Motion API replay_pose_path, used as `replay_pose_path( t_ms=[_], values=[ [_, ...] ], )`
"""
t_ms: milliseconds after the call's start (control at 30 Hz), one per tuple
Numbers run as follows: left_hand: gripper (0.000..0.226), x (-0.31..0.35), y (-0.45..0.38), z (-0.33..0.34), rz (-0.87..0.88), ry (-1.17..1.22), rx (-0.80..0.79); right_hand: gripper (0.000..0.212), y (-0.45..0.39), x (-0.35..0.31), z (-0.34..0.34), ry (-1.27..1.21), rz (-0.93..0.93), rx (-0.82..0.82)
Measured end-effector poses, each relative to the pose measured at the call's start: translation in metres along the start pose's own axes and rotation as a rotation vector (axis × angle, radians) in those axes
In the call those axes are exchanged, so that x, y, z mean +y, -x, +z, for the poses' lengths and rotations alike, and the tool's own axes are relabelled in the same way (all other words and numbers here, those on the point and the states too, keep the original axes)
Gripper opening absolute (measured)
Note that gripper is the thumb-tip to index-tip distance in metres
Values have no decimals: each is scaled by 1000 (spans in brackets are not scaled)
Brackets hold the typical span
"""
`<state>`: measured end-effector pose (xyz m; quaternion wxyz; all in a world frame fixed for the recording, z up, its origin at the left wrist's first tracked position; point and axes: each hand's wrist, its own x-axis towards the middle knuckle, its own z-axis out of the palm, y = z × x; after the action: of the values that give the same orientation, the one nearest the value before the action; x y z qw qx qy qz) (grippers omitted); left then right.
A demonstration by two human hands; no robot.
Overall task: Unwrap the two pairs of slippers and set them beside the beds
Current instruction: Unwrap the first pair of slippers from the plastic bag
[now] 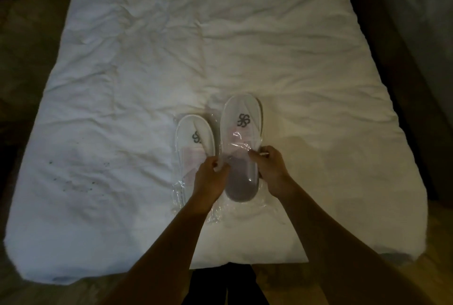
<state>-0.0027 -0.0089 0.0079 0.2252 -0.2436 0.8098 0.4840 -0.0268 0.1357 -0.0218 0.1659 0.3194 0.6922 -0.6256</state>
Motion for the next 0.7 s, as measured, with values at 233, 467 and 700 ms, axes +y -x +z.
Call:
replay_pose_path(
  t_ms=[233,467,700],
  values=[
    [50,52,5,-31,101,28,-20,27,24,-78,-2,-169,-107,-31],
    [45,112,27,-74,261,143,22,12,56,-151,-7,-335,-214,-129],
    [30,150,56,-107,367,223,47,23,93,-206,-12,-427,-369,-195]
  ],
)
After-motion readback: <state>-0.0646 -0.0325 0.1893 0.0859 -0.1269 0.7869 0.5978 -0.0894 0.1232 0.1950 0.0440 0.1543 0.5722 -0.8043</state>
